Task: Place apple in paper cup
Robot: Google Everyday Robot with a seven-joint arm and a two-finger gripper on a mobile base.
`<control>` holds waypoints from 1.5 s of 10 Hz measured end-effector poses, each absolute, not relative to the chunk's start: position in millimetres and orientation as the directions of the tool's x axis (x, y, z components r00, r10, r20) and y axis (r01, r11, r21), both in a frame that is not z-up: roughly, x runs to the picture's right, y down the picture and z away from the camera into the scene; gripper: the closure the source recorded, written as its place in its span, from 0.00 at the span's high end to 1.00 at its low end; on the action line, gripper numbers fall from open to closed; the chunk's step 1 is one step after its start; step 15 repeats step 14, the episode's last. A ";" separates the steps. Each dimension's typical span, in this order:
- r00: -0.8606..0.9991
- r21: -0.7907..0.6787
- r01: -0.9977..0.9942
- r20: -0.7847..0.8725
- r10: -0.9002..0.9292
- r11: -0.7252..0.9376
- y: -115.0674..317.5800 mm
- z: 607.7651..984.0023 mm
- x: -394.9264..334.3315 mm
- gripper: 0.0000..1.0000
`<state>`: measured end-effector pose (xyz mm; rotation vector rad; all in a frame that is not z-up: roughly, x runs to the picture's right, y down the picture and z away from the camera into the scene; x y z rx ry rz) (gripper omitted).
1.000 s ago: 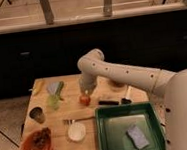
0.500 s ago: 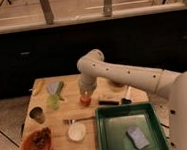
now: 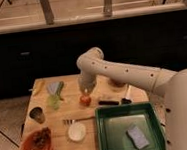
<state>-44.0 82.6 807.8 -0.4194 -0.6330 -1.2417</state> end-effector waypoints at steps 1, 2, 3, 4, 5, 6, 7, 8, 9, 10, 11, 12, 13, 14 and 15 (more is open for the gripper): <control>0.187 0.039 0.959 0.655 -0.732 0.280 85.5 814.1 -45.8 0.80; 0.185 0.039 0.960 0.659 -0.729 0.279 88.0 818.0 -46.5 0.80; 0.187 0.035 0.959 0.663 -0.725 0.280 90.5 822.8 -45.5 0.80; 0.187 0.030 0.960 0.670 -0.718 0.278 94.7 829.2 -45.0 0.80; 0.184 0.030 0.961 0.675 -0.715 0.276 97.1 832.9 -47.1 0.80; 0.182 0.031 0.961 0.679 -0.711 0.275 99.1 837.1 -49.5 0.80; 0.182 0.029 0.961 0.684 -0.706 0.276 101.4 843.7 -50.3 0.80; 0.183 0.026 0.961 0.689 -0.702 0.277 103.1 848.7 -50.5 0.80; 0.183 0.024 0.961 0.692 -0.698 0.276 104.8 852.4 -50.8 0.80; 0.181 0.024 0.961 0.697 -0.694 0.276 106.8 859.2 -53.9 0.80; 0.184 0.022 0.960 0.700 -0.691 0.278 108.1 863.3 -54.0 0.80; 0.187 0.020 0.959 0.703 -0.686 0.282 109.6 867.6 -53.8 0.80; 0.190 0.014 0.959 0.710 -0.678 0.283 112.4 872.1 -53.0 0.80; 0.192 0.011 0.959 0.713 -0.675 0.284 114.1 874.7 -53.2 0.79; 0.192 0.011 0.959 0.713 -0.675 0.284 114.1 874.7 -53.2 0.79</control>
